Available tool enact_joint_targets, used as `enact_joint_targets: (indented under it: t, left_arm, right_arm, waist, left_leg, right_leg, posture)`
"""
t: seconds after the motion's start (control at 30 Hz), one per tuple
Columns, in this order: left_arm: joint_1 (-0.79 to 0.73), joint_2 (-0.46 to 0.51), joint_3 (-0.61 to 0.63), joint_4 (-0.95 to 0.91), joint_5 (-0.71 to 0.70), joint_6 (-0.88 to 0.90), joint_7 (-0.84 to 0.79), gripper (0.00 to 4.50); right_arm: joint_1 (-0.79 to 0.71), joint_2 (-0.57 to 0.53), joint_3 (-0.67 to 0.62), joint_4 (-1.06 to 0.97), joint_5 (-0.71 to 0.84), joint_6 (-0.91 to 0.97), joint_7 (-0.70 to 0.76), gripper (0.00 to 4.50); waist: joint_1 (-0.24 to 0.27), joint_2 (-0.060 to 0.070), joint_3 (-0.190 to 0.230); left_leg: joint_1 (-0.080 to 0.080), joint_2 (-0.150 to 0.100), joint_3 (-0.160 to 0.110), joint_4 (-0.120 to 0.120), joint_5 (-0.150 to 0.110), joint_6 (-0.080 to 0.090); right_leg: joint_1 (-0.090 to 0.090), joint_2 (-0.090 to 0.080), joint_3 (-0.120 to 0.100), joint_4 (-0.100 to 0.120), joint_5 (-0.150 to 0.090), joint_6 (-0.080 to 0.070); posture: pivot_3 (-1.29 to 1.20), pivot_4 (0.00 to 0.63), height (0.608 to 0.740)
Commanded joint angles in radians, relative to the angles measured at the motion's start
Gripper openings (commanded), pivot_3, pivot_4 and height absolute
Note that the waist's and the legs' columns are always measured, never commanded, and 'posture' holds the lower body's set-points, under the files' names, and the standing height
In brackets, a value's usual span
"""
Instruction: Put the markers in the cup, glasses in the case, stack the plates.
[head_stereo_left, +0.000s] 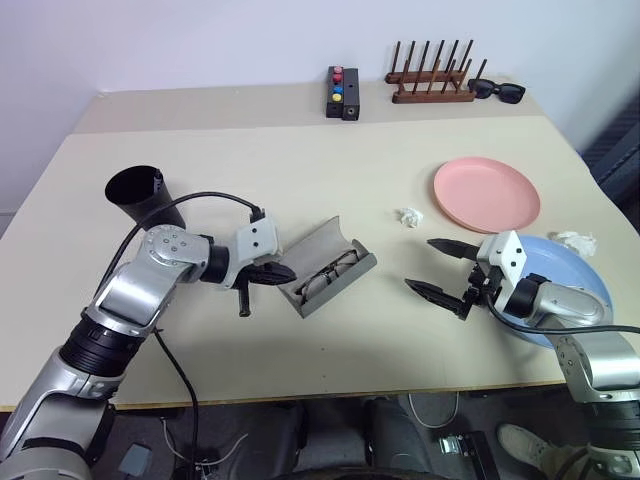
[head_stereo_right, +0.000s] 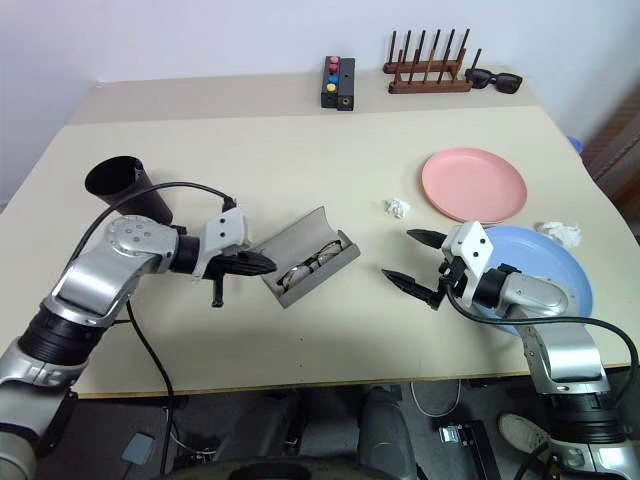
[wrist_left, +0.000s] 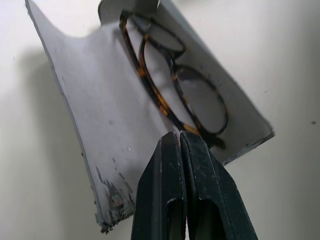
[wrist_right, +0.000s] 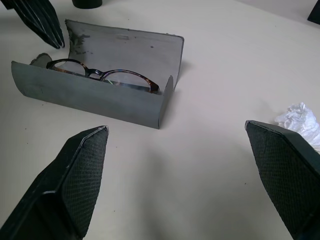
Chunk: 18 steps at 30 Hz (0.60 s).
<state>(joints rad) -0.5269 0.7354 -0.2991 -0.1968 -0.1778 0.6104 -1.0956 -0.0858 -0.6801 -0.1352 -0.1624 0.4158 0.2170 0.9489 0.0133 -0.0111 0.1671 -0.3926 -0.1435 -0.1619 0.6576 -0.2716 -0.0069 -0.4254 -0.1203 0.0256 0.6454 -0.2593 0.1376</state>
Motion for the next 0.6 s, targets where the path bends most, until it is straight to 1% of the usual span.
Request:
enact_joint_targets:
  t: [0.03, 0.13, 0.3, 0.43, 0.6]
  left_arm:
    - [-0.024, 0.000, -0.016, -0.013, 0.066, 0.018, 0.064, 0.06]
    - [-0.042, -0.006, -0.063, 0.022, 0.173, 0.004, 0.147, 0.06]
    - [-0.083, -0.049, -0.094, 0.101, 0.264, -0.023, 0.230, 0.06]
    - [-0.120, -0.088, -0.104, 0.171, 0.314, -0.058, 0.275, 0.06]
    - [-0.173, -0.149, -0.081, 0.253, 0.327, -0.082, 0.311, 0.06]
  right_arm:
    - [0.000, -0.003, -0.030, -0.020, 0.012, -0.021, -0.001, 4.50]
    - [-0.001, -0.001, -0.027, -0.019, 0.013, -0.023, -0.002, 4.50]
    - [-0.001, -0.001, -0.027, -0.022, 0.013, -0.023, -0.003, 4.50]
    - [-0.003, -0.003, -0.026, -0.027, 0.014, -0.017, -0.005, 4.50]
    - [-0.005, -0.002, -0.025, -0.033, 0.016, -0.011, -0.010, 4.50]
  waist:
    - [0.000, 0.000, 0.000]
    - [0.001, 0.000, 0.000]
    - [0.001, 0.000, 0.000]
    - [0.000, 0.000, 0.000]
    - [0.002, 0.000, 0.000]
  left_leg:
    - [0.000, 0.000, 0.000, 0.000, 0.000, 0.000]
    - [0.000, 0.000, 0.000, 0.000, 0.000, 0.000]
    - [0.000, 0.000, 0.000, 0.000, 0.000, 0.000]
    - [0.000, 0.000, 0.000, 0.000, 0.000, 0.000]
    - [0.000, 0.000, 0.000, 0.000, 0.000, 0.000]
  right_leg:
    - [0.000, 0.000, 0.000, 0.000, 0.000, 0.000]
    - [0.000, 0.000, 0.000, 0.000, 0.000, 0.000]
    - [0.000, 0.000, 0.000, 0.000, 0.000, 0.000]
    - [0.000, 0.000, 0.000, 0.000, 0.000, 0.000]
    - [0.000, 0.000, 0.000, 0.000, 0.000, 0.000]
  posture:
    - [0.00, 0.150, 0.740]
    - [0.00, 0.150, 0.740]
    - [0.00, 0.150, 0.740]
    - [0.00, 0.150, 0.740]
    - [0.00, 0.150, 0.740]
